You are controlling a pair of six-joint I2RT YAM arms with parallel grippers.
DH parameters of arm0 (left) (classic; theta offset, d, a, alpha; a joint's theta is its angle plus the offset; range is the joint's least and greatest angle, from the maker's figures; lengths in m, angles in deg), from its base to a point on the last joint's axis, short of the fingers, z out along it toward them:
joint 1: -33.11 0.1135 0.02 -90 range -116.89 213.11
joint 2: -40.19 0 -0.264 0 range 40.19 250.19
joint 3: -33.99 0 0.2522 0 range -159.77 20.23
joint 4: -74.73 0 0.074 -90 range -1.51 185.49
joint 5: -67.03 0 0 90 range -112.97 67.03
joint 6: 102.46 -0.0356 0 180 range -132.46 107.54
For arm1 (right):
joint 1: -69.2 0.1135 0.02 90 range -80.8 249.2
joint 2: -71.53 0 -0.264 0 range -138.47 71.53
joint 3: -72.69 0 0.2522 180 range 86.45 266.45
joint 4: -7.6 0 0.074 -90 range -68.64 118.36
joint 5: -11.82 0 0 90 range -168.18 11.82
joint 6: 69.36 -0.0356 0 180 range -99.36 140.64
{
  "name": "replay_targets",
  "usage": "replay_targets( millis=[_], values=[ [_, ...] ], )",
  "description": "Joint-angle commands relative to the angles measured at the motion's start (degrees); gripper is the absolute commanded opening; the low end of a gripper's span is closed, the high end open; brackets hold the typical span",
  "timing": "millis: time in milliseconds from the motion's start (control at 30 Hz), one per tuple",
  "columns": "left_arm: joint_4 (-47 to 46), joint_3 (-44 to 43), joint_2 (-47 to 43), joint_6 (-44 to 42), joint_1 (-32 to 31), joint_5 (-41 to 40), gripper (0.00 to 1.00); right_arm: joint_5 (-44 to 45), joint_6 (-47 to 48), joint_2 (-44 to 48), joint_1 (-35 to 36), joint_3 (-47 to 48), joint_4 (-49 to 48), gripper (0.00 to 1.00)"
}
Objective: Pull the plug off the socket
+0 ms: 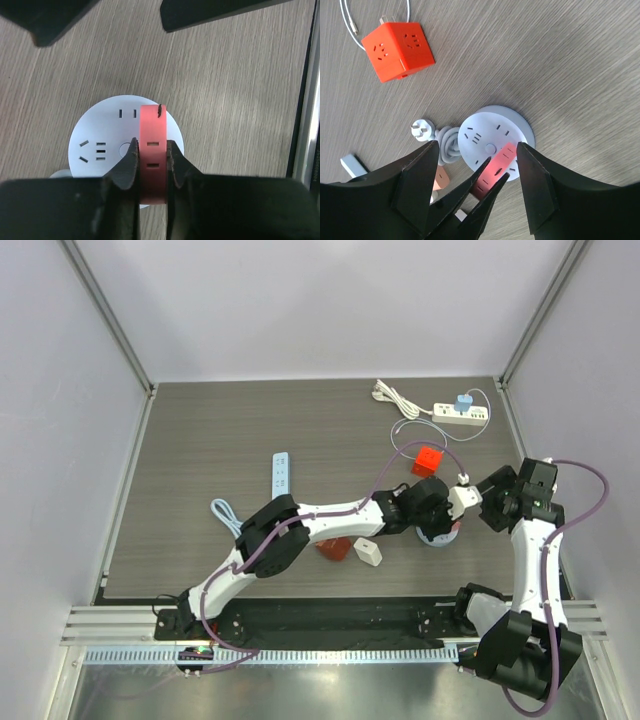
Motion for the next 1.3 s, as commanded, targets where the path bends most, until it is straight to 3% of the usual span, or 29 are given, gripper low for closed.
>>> replay_targets(
  millis=[0,600,833,1267],
  values=[
    [1.09,-0.84,-2.09,-0.88,0.62,1.38,0.00,-5.89,0.35,-0.95,-0.01,-1.27,-0.85,0.69],
    [-1.45,9.97,-16.68,-5.28,3.34,8.14,0.00,-20.83,4.48,-2.72,-2.92,-8.74,-9.90,0.75],
    [-3.12,10.15,-17.65,-4.66,3.96,8.58,0.00,-27.60,2.63,-3.86,-2.92,-12.34,-13.76,0.74],
    [-6.99,8.39,-18.00,-1.68,4.04,9.55,0.00,-30.77,-1.15,-3.15,-3.00,-17.27,-18.43,0.69]
  ],
)
